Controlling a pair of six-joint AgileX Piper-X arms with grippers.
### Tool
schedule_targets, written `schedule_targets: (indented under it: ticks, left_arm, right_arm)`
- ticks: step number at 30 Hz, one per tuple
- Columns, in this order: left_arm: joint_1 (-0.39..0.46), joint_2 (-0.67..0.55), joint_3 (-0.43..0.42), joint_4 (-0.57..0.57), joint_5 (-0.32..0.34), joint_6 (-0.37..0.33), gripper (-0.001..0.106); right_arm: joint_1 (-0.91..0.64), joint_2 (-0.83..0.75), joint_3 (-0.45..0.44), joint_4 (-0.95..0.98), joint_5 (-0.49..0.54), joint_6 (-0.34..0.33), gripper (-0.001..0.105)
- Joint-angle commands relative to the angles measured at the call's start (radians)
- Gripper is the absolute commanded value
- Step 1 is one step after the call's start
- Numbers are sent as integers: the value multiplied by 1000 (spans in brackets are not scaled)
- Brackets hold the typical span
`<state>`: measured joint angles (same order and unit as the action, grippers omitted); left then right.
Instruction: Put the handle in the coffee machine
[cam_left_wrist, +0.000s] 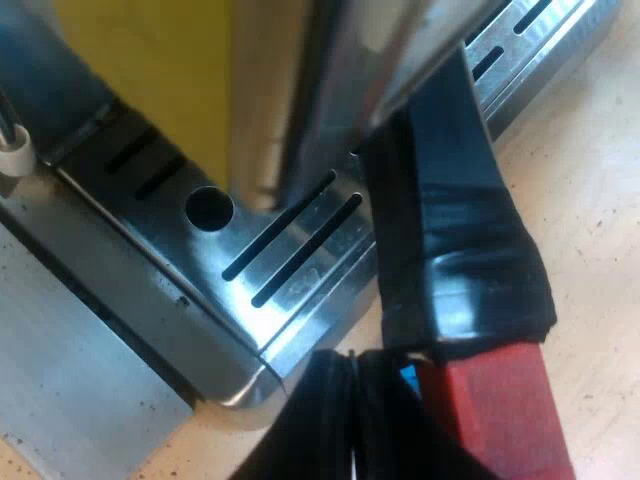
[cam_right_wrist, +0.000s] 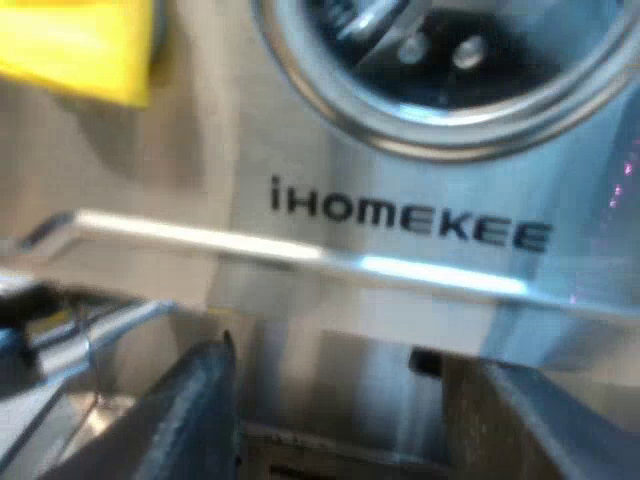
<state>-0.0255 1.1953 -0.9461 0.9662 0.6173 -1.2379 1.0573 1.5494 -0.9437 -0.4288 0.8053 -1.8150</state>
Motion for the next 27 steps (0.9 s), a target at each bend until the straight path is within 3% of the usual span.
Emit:
schedule_targets:
  ticks: [1, 7, 8, 17, 19, 22, 24, 27]
  left_arm:
    - [-36, -8, 0, 0, 33, -20, 1]
    - [-102, -8, 0, 0, 31, -54, 1]
    - [-113, -8, 0, -6, 31, -65, 1]
    - [-202, -8, 0, -23, 24, -84, 0]
    - [-230, -8, 0, -29, 24, -89, 0]
    - [-291, -8, 0, -37, 21, -89, 0]
    - [-346, -8, 0, -63, -25, -89, 0]
    - [-408, -8, 0, -105, -67, -89, 0]
  right_arm:
    - [5, -72, 5, 75, -37, 15, 52]
    - [7, -164, 5, 253, -178, 87, 52]
    - [7, -227, 5, 396, -251, 149, 52]
    - [7, -410, 5, 656, -351, 181, 52]
    - [7, -445, 5, 675, -366, 181, 57]
    - [7, -492, 5, 706, -381, 181, 72]
    - [7, -524, 5, 719, -383, 181, 80]
    - [7, -554, 5, 739, -394, 181, 81]
